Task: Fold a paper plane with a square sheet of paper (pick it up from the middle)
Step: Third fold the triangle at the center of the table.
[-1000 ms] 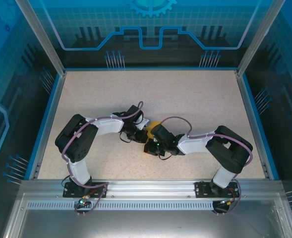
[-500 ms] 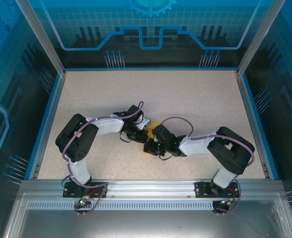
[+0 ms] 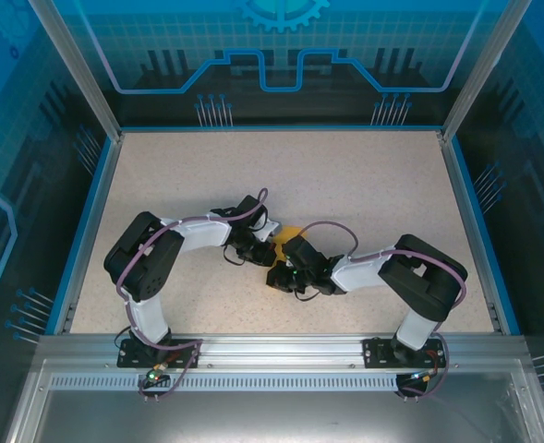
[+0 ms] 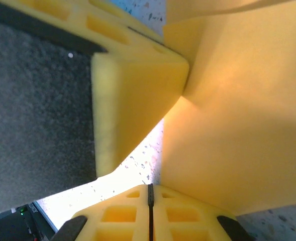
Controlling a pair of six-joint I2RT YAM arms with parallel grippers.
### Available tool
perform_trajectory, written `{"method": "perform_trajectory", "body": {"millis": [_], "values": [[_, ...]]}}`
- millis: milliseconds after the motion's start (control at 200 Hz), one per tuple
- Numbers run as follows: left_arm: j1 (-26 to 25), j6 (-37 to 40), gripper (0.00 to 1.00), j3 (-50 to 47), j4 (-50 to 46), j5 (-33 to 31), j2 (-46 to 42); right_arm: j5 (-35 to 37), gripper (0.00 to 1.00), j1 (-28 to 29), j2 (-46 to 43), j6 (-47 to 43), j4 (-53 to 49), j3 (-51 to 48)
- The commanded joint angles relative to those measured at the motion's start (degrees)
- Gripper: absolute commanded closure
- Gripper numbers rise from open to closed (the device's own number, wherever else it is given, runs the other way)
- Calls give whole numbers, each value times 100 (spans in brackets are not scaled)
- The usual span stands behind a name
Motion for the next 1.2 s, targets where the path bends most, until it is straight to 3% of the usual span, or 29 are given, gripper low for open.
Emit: {"method": "perform_trajectory", "body": {"millis": [0,280,430,895,1195], "values": [[-12,100,99,21,-223,-22,224,88,92,114,82,67,-185,-158],[-9,106,99,19,-238,-22,224,63,90,-389,-919,-207,-81,-382],[-12,103,99,38,-242,-13,246,-257,90,-561,-804,-352,68,-280],[-11,114,99,22,-251,-13,239,-83,91,-618,-83,-257,232,-515],[-11,126,99,21,-266,-31,240,-350,90,-888,-616,-324,341,-510]]}}
